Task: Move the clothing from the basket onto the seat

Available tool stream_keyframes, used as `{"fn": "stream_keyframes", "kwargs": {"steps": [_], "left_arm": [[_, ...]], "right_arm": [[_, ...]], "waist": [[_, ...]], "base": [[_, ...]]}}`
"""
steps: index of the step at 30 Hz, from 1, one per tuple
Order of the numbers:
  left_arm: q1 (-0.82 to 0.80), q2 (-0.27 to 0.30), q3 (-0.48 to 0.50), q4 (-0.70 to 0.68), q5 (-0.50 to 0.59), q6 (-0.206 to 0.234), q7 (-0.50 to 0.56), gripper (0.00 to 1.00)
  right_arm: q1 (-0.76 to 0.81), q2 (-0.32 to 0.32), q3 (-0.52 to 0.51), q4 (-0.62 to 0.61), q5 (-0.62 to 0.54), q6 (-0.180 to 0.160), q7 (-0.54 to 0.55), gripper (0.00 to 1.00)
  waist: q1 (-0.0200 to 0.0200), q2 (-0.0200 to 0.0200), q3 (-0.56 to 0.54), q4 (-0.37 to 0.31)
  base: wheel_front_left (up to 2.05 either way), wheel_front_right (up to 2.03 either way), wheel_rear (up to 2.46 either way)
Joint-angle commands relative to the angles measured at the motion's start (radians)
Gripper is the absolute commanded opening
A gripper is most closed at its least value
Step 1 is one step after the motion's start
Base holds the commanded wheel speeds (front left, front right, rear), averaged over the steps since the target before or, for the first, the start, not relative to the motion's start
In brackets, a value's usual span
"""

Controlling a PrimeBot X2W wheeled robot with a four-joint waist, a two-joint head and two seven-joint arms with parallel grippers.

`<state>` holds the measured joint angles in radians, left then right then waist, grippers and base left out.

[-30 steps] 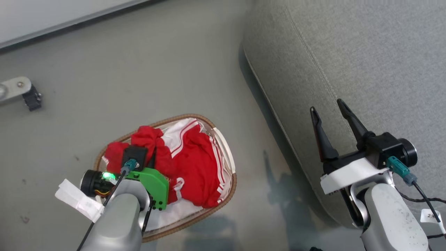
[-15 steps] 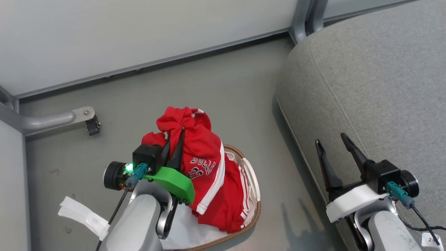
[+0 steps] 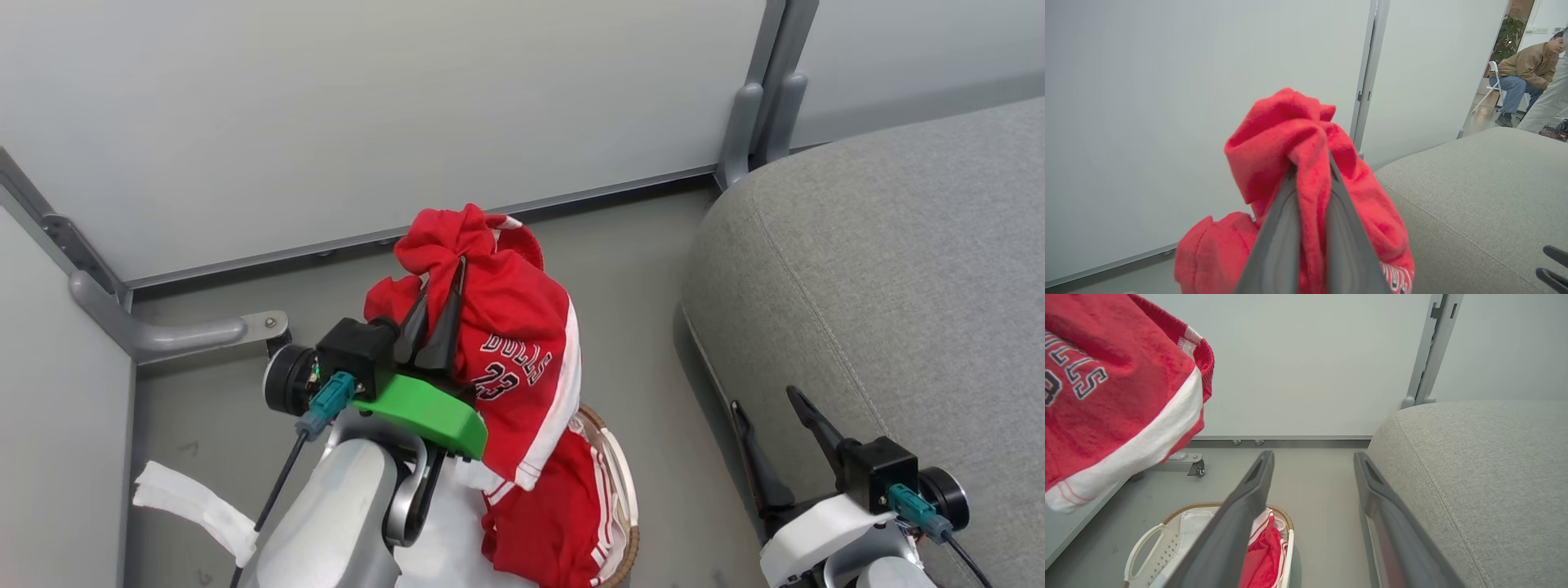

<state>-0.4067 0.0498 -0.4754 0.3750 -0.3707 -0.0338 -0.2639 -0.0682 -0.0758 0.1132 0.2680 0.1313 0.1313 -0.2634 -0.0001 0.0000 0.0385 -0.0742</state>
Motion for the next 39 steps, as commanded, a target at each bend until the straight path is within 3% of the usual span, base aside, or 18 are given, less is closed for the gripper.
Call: {"fn": "stream_keyframes", "kwargs": {"steps": [1, 10, 26, 39], "left_arm": [[-0.007, 0.002, 0.006, -0.012, -0.009, 0.002, -0.001, 0.00], [-0.022, 0.002, 0.000, -0.039, -0.022, 0.009, -0.001, 0.00], [-0.047, 0.002, -0.071, -0.031, -0.062, 0.017, -0.001, 0.00], [-0.074, 0.002, -0.143, -0.020, -0.108, 0.024, -0.001, 0.00]], "right_arm": [[0.019, 0.001, 0.006, 0.006, -0.003, -0.001, -0.002, 1.00], [0.027, -0.018, 0.070, 0.028, -0.001, -0.001, -0.002, 1.00], [-0.142, -0.021, 0.411, 0.103, 0.069, -0.001, -0.002, 1.00], [-0.253, 0.010, 0.427, 0.184, 0.041, -0.001, -0.002, 1.00]], "waist": [[0.0001, 0.0000, -0.011, 0.009], [0.0001, 0.0000, -0.015, 0.017], [0.0001, 0.0000, 0.009, 0.068], [0.0001, 0.0000, 0.029, 0.121]], "base": [[0.00, 0.00, 0.00], [0.00, 0.00, 0.00], [0.00, 0.00, 0.00], [0.00, 0.00, 0.00]]}}
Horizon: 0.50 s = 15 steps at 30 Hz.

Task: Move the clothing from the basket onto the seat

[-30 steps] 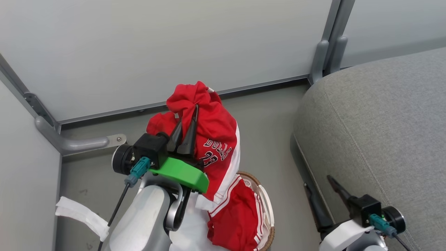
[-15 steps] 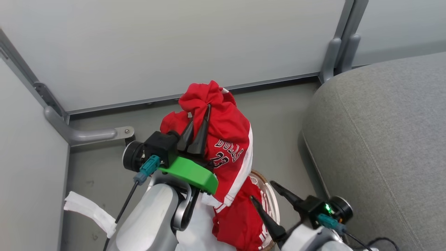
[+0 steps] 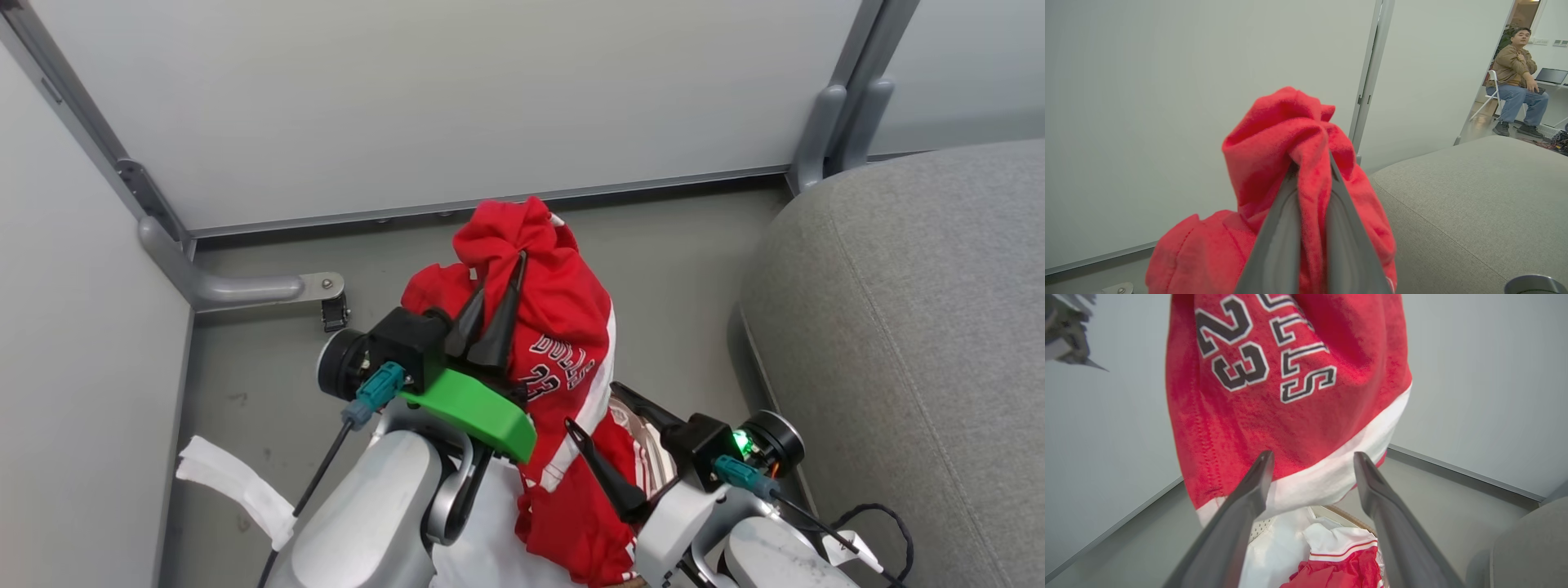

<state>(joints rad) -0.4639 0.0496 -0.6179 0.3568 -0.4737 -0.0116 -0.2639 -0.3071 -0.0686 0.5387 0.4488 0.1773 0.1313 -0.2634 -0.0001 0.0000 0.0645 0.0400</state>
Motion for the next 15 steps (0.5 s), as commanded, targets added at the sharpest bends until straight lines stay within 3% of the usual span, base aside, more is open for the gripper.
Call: {"fn": "stream_keyframes", "kwargs": {"steps": [1, 15], "left_arm": [[-0.019, 0.002, -0.011, -0.005, -0.010, 0.002, -0.001, 0.00], [-0.045, 0.002, -0.158, -0.023, -0.096, 0.011, -0.001, 0.00]], "right_arm": [[-0.020, 0.004, 0.001, 0.011, -0.008, -0.001, -0.002, 1.00], [-0.079, 0.015, -0.025, 0.012, -0.034, -0.001, -0.002, 1.00]], "waist": [[0.0001, 0.0000, 0.003, 0.014], [0.0001, 0.0000, 0.013, 0.086]], "base": [[0.00, 0.00, 0.00], [0.00, 0.00, 0.00]]}}
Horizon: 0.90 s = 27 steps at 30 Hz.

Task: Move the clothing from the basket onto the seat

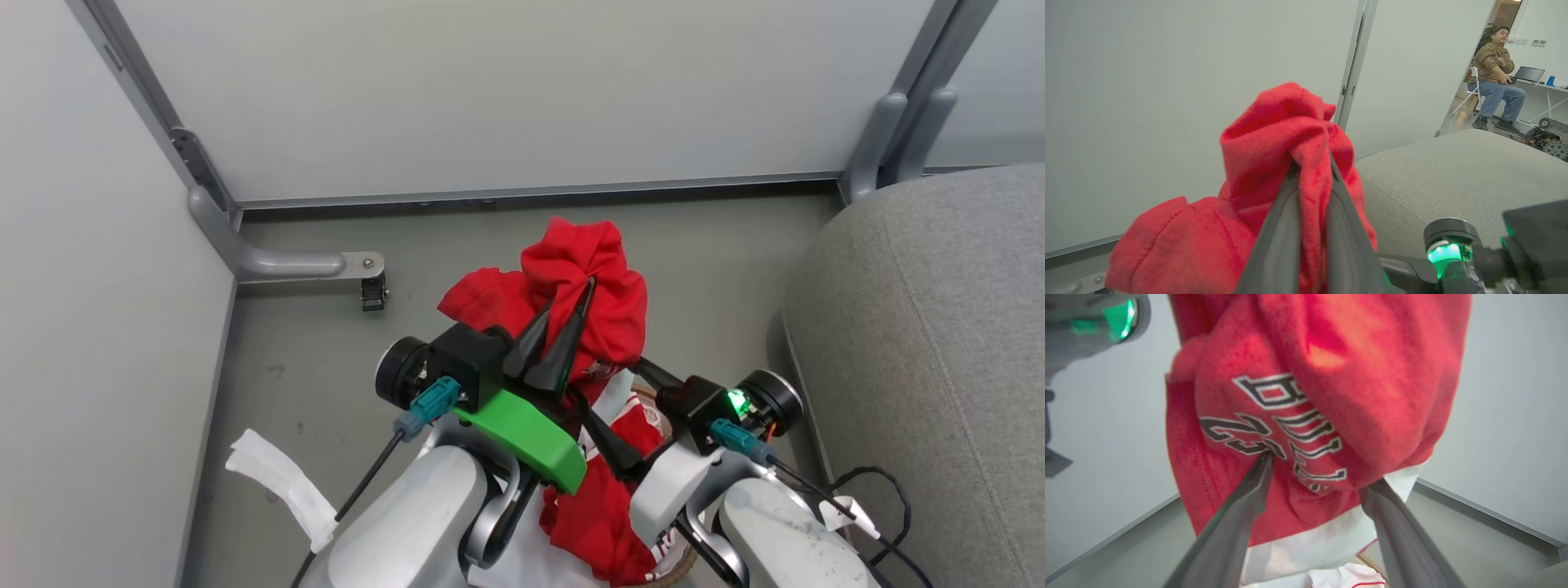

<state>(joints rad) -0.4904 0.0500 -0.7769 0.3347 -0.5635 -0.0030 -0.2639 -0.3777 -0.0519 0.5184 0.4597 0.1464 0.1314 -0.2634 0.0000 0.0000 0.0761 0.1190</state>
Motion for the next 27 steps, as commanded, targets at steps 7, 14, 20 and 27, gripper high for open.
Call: {"fn": "stream_keyframes", "kwargs": {"steps": [7, 14, 20, 27], "left_arm": [[-0.031, 0.001, -0.024, -0.002, -0.029, 0.013, -0.001, 0.00], [-0.037, 0.001, -0.022, -0.006, -0.033, 0.023, -0.001, 0.00], [-0.028, 0.001, -0.013, 0.004, -0.024, 0.026, -0.001, 0.00], [-0.015, 0.001, 0.002, 0.008, -0.016, 0.021, -0.001, 0.00]], "right_arm": [[-0.008, -0.001, -0.024, 0.050, 0.019, -0.001, -0.002, 0.00], [-0.006, -0.002, -0.009, 0.097, 0.053, -0.001, -0.001, 0.00], [0.012, -0.002, -0.006, 0.123, 0.054, -0.001, -0.001, 0.00], [0.024, -0.002, 0.011, 0.149, 0.067, -0.001, -0.001, 0.00]], "waist": [[0.0000, 0.0000, -0.002, 0.027], [0.0000, 0.0000, -0.004, 0.028], [0.0000, 0.0000, -0.011, 0.014], [0.0000, 0.0000, -0.022, -0.010]], "base": [[0.00, 0.00, 0.00], [0.00, 0.00, 0.00], [0.00, 0.00, 0.00], [0.00, 0.00, 0.00]]}}
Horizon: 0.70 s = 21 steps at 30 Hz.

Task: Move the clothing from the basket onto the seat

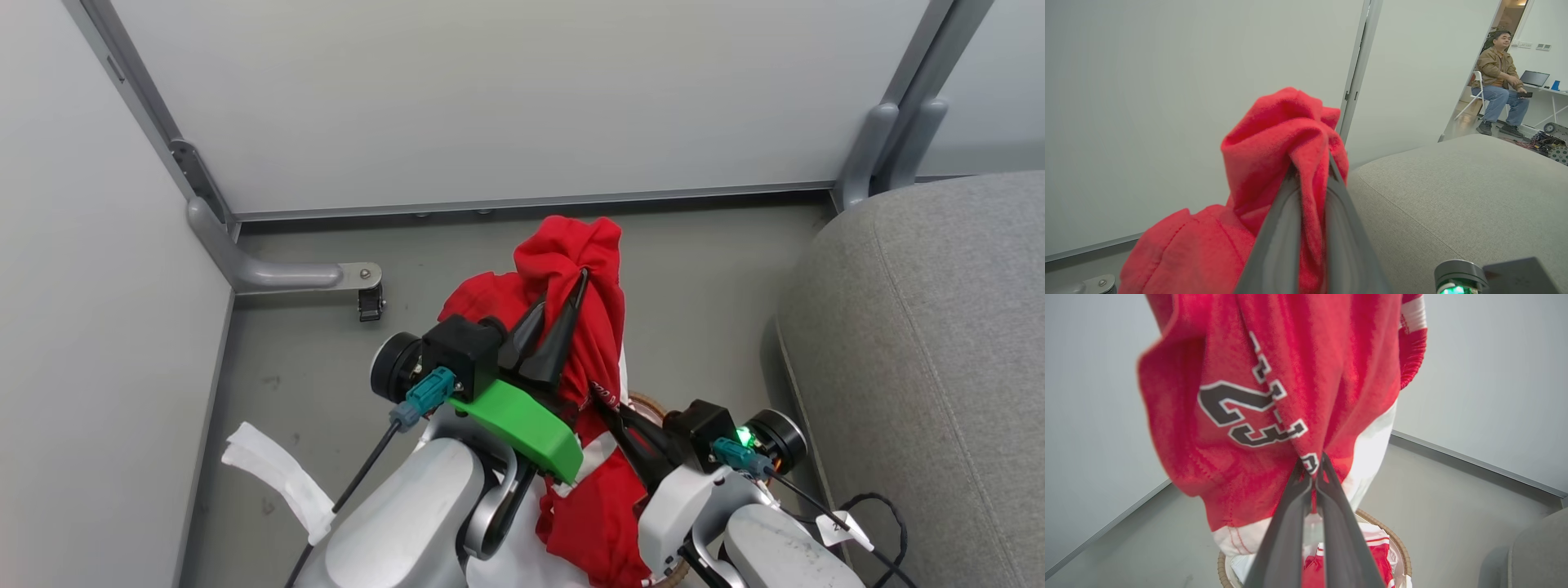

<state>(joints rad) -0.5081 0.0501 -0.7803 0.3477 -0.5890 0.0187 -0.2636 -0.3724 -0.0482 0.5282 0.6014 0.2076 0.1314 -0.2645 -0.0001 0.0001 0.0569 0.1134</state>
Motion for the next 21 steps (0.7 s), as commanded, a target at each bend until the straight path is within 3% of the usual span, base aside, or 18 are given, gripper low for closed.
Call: {"fn": "stream_keyframes", "kwargs": {"steps": [1, 13, 15, 21], "left_arm": [[0.004, 0.001, 0.006, -0.007, 0.009, -0.002, -0.002, 0.00], [0.014, 0.001, 0.016, -0.004, 0.038, 0.003, -0.001, 0.00], [0.020, 0.001, 0.021, -0.005, 0.052, 0.005, -0.001, 1.00], [0.018, 0.001, 0.039, 0.005, 0.086, 0.005, -0.001, 1.00]], "right_arm": [[0.019, -0.006, 0.003, 0.008, 0.007, -0.001, 0.000, 0.00], [0.030, -0.006, 0.000, -0.050, 0.021, -0.001, 0.000, 0.00], [0.033, -0.006, -0.005, -0.066, 0.018, -0.001, 0.000, 0.00], [0.034, -0.006, -0.038, -0.128, 0.008, -0.001, 0.000, 0.00]], "waist": [[0.0001, -0.0001, -0.003, -0.007], [0.0001, -0.0001, -0.010, -0.057], [0.0001, -0.0001, -0.008, -0.075], [0.0001, -0.0001, 0.005, -0.158]], "base": [[0.00, 0.00, 0.00], [0.00, 0.00, 0.00], [0.00, 0.00, 0.00], [0.00, 0.00, 0.00]]}}
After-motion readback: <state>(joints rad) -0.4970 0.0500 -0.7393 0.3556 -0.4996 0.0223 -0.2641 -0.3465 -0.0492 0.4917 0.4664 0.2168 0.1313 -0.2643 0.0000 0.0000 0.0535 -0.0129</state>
